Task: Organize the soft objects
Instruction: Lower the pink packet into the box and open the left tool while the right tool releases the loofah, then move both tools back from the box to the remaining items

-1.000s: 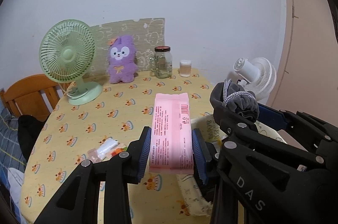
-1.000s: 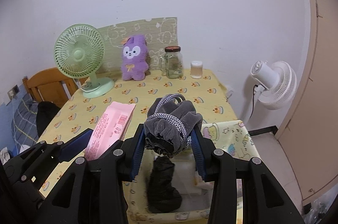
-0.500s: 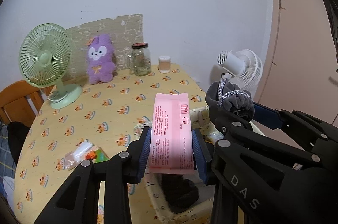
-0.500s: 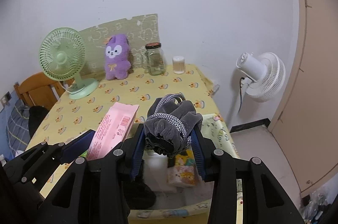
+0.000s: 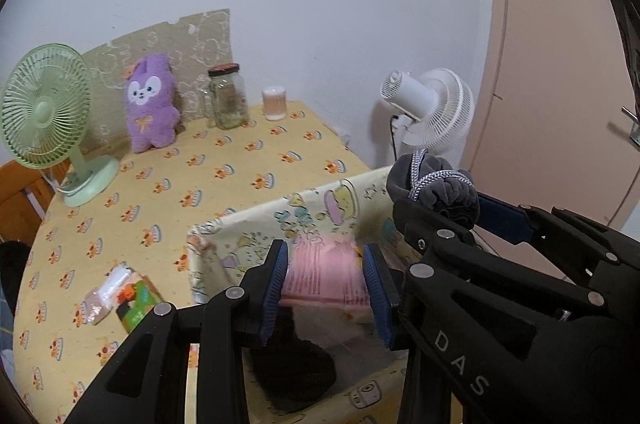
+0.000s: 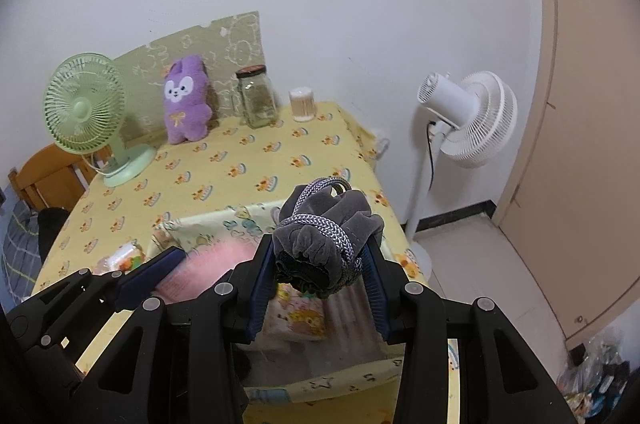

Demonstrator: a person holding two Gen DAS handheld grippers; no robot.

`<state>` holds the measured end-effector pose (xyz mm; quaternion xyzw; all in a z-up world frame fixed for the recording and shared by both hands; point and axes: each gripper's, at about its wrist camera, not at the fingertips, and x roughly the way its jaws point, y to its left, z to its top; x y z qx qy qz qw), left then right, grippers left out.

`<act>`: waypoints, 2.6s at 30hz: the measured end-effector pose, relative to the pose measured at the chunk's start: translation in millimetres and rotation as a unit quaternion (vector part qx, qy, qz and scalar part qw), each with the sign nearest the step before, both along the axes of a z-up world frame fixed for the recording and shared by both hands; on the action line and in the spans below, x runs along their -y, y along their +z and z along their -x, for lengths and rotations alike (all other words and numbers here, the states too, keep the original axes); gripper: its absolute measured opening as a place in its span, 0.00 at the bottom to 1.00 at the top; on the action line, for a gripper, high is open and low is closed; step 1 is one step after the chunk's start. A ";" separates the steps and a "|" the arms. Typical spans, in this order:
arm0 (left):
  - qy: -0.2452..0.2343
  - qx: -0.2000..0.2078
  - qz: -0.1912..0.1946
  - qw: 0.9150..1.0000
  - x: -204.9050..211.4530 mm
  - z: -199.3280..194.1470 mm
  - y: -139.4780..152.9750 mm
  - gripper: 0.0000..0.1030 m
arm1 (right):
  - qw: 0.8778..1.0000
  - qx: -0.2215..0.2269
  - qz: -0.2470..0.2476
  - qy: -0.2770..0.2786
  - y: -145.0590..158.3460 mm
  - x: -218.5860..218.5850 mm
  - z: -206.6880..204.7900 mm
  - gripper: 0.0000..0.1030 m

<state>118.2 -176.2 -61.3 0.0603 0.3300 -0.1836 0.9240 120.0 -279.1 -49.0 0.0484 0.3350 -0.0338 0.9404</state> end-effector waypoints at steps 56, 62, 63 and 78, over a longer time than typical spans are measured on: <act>0.034 0.023 -0.014 0.999 -56.8 23.6 26.6 1.00 | 1.000 0.019 -0.004 -0.010 23.2 -52.7 26.2 0.98; 0.036 0.029 -0.002 0.999 -72.4 28.7 35.1 1.00 | 1.000 0.027 0.009 -0.003 33.7 -68.5 31.1 0.99; 0.036 0.031 -0.001 0.999 -74.7 29.8 36.4 1.00 | 1.000 0.029 0.010 0.000 35.6 -70.8 32.3 0.99; 0.068 0.063 0.003 0.996 -114.3 48.4 51.4 1.00 | 0.997 0.065 0.018 0.036 53.5 -113.3 44.3 1.00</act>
